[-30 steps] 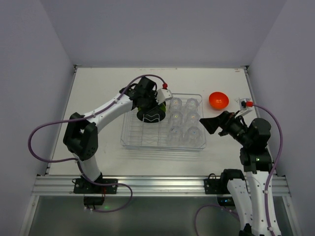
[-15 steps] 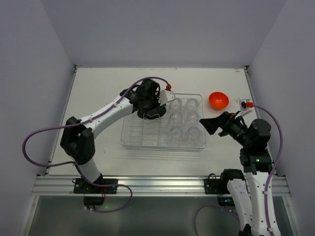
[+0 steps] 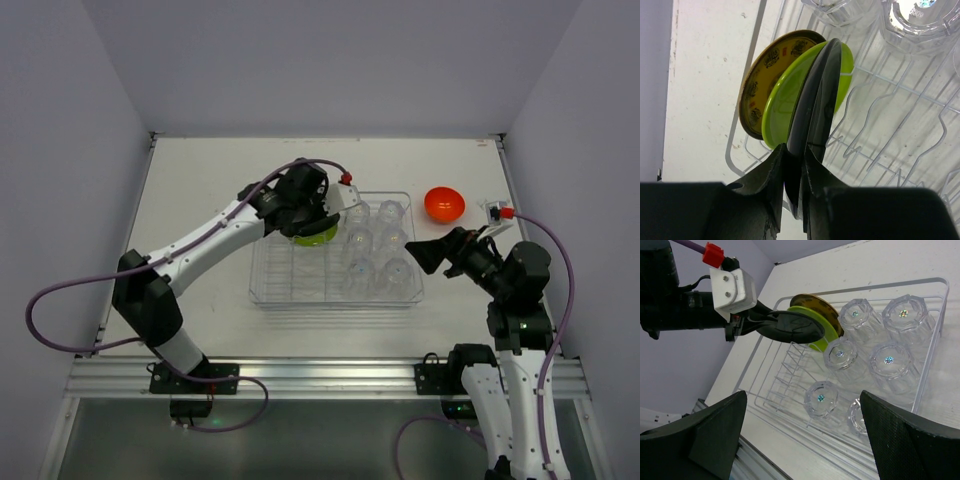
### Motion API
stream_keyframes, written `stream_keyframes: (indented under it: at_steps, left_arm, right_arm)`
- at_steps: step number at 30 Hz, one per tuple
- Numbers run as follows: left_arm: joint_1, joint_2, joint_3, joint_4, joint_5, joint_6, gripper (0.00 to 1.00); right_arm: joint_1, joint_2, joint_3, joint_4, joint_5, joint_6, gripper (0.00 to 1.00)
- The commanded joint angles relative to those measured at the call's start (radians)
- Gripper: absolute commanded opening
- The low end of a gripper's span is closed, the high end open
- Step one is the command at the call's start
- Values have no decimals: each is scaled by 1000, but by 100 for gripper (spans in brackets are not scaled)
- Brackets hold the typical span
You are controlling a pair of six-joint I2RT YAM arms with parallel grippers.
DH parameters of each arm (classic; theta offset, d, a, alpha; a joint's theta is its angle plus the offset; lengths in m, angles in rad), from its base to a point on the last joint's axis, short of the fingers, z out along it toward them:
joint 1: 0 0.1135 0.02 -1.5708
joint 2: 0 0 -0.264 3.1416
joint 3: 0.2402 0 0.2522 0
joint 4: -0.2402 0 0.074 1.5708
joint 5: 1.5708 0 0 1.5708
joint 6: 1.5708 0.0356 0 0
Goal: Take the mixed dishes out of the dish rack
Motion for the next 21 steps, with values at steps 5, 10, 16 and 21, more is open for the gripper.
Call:
stream_keyframes:
  at_steps: [5,10,16,21]
  left_arm:
    - [-26,-144,83,-47,52,-78,0]
    - [-26,-171,80,-62,3,-113,0]
    - [-26,-242,94,-27,39,-278,0]
    - [-24,-351,32,77,154,-480,0]
  right_arm:
    - [2,18,12,52,-55,20,96]
    - [2,32,12,65,-71,25,95]
    - [2,66,-15,167,-169,71,94]
    - [21,104,-18,223,-236,112,91]
